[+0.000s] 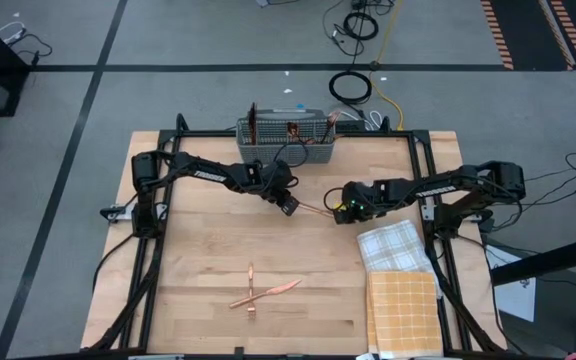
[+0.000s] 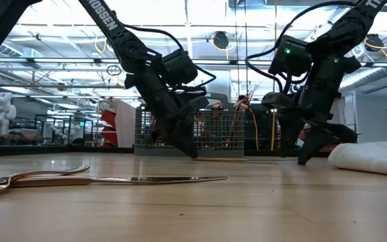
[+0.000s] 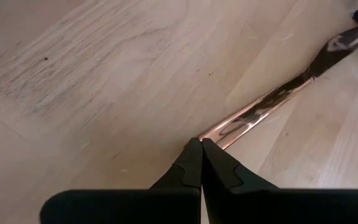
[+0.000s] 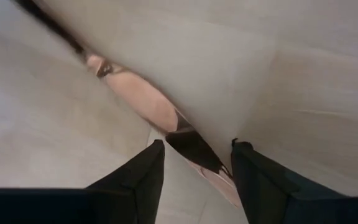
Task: Sort silverware
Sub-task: Put the top bronze knife into the gray silverware rack
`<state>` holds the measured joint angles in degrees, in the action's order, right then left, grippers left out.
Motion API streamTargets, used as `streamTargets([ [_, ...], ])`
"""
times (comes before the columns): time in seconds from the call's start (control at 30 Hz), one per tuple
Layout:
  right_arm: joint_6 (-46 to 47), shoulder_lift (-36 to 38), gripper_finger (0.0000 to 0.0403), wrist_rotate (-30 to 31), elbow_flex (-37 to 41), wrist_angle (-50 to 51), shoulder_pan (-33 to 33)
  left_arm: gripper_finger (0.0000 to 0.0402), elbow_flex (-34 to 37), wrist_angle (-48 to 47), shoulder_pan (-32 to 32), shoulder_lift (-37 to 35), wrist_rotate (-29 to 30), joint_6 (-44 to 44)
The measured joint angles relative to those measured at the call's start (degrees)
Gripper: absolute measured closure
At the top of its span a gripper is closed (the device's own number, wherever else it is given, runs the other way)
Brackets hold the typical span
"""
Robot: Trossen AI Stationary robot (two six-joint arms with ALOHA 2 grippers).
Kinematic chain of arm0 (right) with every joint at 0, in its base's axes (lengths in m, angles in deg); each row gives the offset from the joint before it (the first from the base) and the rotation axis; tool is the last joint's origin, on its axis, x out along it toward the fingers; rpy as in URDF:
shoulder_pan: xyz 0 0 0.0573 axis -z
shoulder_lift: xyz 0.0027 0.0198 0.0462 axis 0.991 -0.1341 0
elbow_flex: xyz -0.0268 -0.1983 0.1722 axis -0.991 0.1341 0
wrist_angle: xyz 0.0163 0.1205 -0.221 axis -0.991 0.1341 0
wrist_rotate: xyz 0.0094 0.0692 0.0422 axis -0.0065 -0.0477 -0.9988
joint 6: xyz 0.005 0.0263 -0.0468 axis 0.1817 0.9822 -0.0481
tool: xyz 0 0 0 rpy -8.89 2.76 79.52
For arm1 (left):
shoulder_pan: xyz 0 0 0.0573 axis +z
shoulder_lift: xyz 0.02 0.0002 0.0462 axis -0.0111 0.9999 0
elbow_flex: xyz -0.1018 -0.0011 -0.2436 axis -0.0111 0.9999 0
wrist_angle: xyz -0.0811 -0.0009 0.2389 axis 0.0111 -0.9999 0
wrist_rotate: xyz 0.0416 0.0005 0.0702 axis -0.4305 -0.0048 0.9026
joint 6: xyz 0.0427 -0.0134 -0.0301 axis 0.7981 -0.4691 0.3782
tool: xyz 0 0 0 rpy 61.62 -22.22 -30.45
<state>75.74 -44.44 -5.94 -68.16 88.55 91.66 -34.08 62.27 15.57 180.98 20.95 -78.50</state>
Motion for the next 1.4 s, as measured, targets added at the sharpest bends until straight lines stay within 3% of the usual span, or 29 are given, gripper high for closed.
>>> streamTargets([
  [0.43, -15.0, -1.4, 0.025, -7.6, -0.3, 2.5, 0.0, 0.0402, 0.0, 0.4, 0.0, 0.0, 2.1, -0.1],
  [0.67, -17.2, -2.4, 0.0304, -7.6, -0.4, 2.8, -0.1, 0.0402, 0.1, 1.8, 0.0, 0.1, 3.2, -1.5],
  [0.93, -17.7, -2.7, 0.0395, -9.4, -0.3, 2.3, -0.1, 0.0402, 0.1, 2.7, 0.0, 0.2, 3.5, -3.0],
  [1.2, -18.2, -2.7, 0.0401, -9.7, -0.2, 1.9, -0.3, 0.0399, 0.1, 3.7, 0.0, 0.2, 3.5, -3.0],
  [1.4, -18.3, -2.4, 0.0403, -8.4, -0.5, 2.2, -1.0, 0.0361, -0.3, 3.9, -0.1, -2.8, 0.5, -1.2],
])
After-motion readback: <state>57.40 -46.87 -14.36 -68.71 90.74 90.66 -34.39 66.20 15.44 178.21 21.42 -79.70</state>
